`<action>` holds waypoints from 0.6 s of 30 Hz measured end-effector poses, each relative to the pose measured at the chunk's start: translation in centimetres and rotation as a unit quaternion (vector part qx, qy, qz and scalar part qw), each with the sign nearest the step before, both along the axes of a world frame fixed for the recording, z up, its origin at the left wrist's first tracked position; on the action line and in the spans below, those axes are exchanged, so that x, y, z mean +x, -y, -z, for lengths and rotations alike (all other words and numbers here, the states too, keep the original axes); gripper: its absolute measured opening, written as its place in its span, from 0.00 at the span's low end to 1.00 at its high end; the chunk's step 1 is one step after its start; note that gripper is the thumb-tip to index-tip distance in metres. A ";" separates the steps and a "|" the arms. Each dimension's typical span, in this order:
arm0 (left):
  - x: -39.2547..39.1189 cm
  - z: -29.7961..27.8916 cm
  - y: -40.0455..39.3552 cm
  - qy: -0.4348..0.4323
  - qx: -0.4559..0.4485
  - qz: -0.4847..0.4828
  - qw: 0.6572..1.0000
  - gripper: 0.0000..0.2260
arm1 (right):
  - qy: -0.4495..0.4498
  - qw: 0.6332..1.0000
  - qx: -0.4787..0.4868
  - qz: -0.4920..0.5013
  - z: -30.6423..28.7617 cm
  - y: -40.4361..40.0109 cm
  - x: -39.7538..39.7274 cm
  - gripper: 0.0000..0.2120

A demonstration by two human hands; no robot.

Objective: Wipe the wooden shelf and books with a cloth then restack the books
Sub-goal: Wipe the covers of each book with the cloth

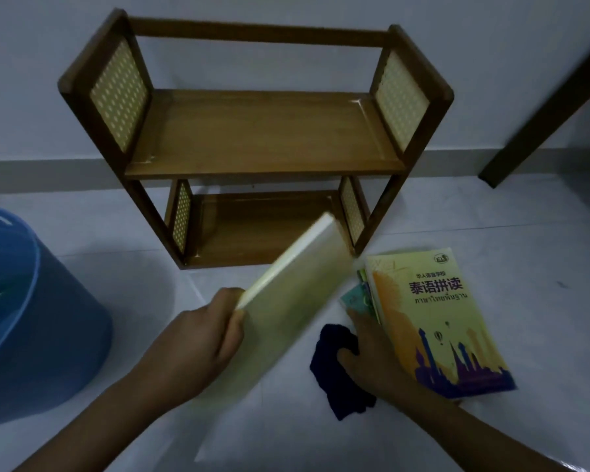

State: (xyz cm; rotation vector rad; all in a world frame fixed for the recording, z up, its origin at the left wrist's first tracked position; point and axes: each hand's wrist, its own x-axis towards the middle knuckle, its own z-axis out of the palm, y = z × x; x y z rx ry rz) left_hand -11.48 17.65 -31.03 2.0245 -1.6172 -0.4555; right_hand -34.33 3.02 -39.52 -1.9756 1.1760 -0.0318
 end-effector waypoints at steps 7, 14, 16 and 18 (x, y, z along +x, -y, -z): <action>-0.4 3.5 -1.3 -0.293 -0.018 -0.163 0.942 0.23 | 0.214 0.911 0.331 0.125 -0.9 1.8 4.0 0.33; 2.8 12.6 -4.3 -0.161 0.257 -0.125 0.945 0.18 | 0.003 0.989 0.149 -0.012 1.9 0.5 7.2 0.33; 3.1 13.8 -4.6 -0.149 0.268 -0.121 0.944 0.16 | -0.026 0.996 0.065 -0.051 2.4 -0.2 6.8 0.35; 3.1 13.9 -4.4 -0.117 0.290 -0.109 0.944 0.15 | -0.053 0.989 -0.098 -0.094 2.5 -0.7 4.8 0.35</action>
